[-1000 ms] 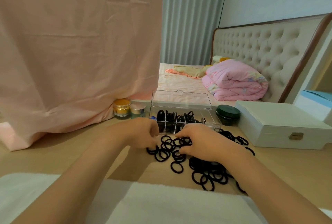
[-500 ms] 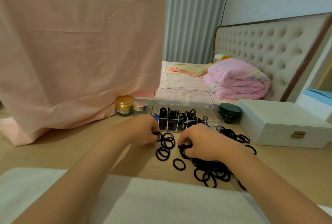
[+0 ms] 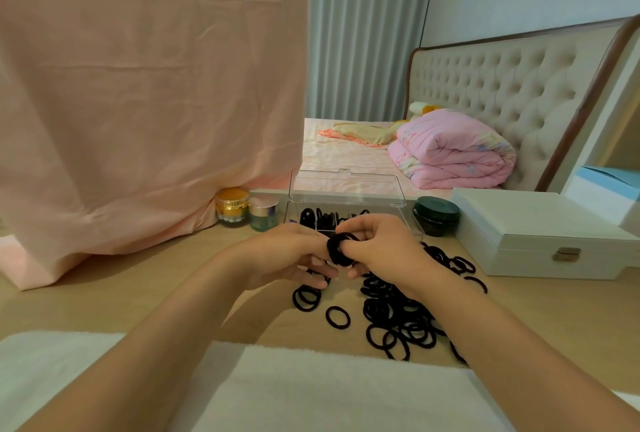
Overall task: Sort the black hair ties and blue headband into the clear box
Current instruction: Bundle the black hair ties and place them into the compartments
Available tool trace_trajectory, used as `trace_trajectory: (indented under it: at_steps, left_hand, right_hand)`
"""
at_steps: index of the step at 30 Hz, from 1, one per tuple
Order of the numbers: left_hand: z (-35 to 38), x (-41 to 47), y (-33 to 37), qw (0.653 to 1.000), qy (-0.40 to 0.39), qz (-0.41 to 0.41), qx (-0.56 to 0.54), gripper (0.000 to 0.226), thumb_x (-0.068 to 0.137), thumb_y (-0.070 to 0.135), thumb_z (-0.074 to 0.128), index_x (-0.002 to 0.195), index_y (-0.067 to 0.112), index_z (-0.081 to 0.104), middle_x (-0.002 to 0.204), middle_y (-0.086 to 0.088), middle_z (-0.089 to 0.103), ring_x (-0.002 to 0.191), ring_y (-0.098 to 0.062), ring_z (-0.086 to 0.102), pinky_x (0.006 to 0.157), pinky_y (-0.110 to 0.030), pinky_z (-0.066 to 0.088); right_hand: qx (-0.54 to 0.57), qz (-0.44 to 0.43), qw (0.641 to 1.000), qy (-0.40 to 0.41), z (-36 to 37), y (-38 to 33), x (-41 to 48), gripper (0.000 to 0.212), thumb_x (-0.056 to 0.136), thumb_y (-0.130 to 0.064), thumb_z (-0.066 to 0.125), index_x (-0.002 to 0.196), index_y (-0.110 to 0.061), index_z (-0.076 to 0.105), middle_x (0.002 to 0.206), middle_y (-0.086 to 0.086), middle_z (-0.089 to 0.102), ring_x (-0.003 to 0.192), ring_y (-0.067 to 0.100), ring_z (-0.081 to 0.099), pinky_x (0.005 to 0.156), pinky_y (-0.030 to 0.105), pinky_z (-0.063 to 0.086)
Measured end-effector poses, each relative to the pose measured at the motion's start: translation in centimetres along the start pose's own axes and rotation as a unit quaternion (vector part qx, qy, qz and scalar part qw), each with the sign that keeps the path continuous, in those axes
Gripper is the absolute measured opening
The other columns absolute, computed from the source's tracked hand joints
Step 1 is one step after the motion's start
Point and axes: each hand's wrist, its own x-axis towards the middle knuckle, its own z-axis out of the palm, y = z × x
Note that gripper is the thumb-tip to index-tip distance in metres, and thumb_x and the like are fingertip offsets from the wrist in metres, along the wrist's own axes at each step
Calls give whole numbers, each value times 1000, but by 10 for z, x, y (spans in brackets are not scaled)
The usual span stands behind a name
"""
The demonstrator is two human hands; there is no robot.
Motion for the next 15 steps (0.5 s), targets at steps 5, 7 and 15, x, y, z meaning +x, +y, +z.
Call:
trace_trajectory:
  at_steps: [5,7,15]
  left_hand:
    - [-1,2,-2,1000,12,-7,9,32,91,29,70,115,7,72,113,-15,74,102,-23,72,85,-34,60]
    - [-5,2,-4,999,16,-20,27,26,91,25,70,109,7,74,110,-16,75,98,-20,72,84,-31,60]
    - [-26,-5,-6,996,37,-23,75,22,93,17,67,109,3,73,111,-18,73,89,-20,70,75,-33,60]
  right_hand:
    - [-67,-10,997,25,10,0,1,23,84,-7,77,101,-21,71,99,9,72,70,22,75,57,31,62]
    - [-70,-2,997,9,9,-2,0,25,82,-9,79,103,-22,73,104,7,71,79,27,76,62,36,64]
    - [1,29,998,-61,0,-11,-5,24,84,-11,80,107,-14,74,95,4,79,83,21,78,64,34,63]
